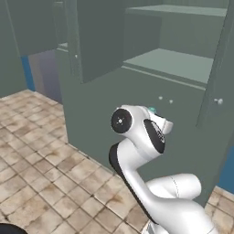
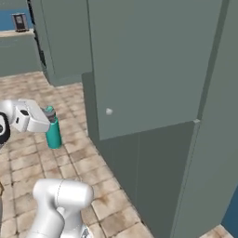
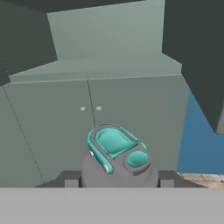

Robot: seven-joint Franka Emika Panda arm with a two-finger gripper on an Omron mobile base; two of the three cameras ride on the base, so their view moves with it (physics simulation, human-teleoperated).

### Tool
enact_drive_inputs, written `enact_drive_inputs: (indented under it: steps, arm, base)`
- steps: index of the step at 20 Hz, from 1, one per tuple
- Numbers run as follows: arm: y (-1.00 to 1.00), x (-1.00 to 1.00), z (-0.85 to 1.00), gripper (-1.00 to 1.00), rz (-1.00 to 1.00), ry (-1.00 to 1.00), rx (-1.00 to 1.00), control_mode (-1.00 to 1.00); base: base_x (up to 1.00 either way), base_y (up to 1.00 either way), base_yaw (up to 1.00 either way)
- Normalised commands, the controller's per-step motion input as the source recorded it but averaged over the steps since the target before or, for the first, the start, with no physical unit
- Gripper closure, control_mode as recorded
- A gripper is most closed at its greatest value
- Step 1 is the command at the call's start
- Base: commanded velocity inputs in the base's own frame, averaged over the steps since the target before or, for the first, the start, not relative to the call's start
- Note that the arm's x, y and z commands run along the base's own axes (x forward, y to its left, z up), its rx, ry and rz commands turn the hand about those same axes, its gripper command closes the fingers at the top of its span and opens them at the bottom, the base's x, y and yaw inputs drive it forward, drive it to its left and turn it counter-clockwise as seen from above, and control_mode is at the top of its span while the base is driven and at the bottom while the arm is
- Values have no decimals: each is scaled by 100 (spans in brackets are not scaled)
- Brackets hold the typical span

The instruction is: Sort all alcoholic drinks to one cabinet, and non-alcoholic drinks to the other.

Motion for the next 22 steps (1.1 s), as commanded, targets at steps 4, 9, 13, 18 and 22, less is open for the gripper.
enact_drive_inputs:
  steps: [4,9,13,18,22]
  arm:
    - [0,0,0,100,0,0,0,100]
    - [0,0,0,100,0,0,0,100]
    - [0,0,0,100,0,0,0,100]
    - [0,0,0,100,0,0,0,100]
    - [0,0,0,100,0,0,0,100]
  base:
    - [85,0,-3]
    - [76,3,-10]
    - [31,20,-39]
    - [27,23,-42]
    - [45,21,-37]
